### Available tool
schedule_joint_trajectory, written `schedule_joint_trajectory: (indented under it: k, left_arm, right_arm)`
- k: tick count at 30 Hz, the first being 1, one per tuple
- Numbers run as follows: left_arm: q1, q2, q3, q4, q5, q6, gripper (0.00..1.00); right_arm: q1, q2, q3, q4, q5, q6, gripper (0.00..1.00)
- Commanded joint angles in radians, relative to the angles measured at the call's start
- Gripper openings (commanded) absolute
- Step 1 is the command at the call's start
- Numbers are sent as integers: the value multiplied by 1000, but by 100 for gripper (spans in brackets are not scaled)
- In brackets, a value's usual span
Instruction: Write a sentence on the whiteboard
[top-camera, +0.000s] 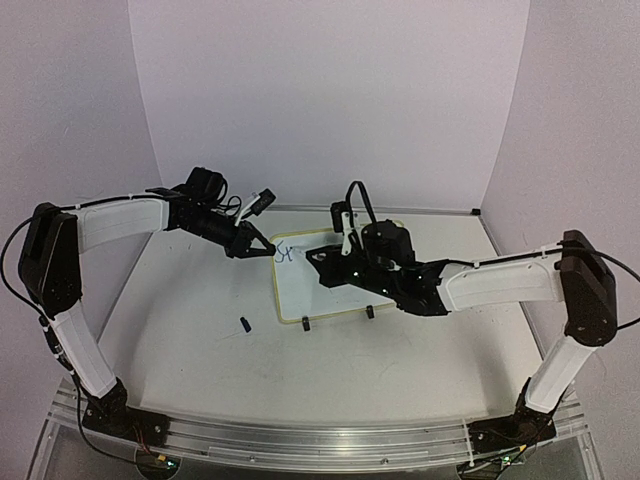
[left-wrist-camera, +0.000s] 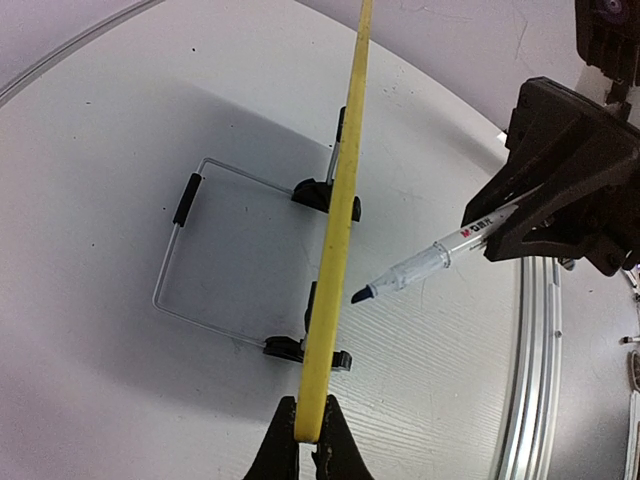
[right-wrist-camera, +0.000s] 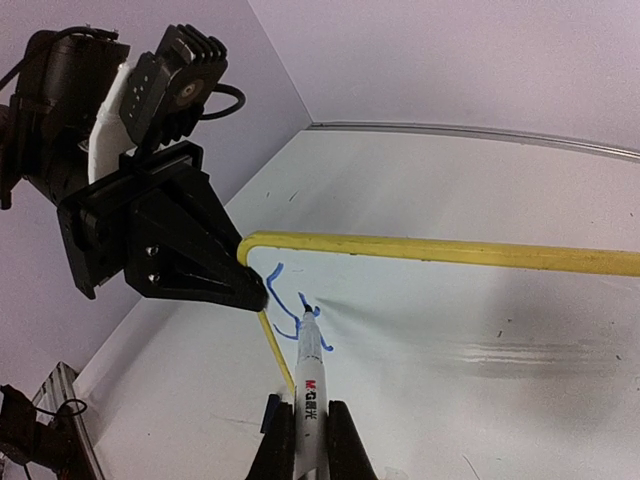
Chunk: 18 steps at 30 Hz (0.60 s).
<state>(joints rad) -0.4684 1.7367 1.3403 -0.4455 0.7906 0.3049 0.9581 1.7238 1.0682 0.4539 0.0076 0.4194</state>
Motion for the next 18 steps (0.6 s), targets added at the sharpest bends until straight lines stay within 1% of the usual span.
schedule_joint_trajectory:
  k: [1,11,18]
  left_arm:
    - [-6,-4,11,-31,-49,30,0]
    - [-7,-3,11,-33,-52,34,0]
    - [-7,-2,13,-33,-53,33,0]
  right_arm:
    - [-4,25,51,21,5,-7,0]
    - [-4,10,24,21,74,1,0]
    - [-4,-1,-1,-1,68,7,0]
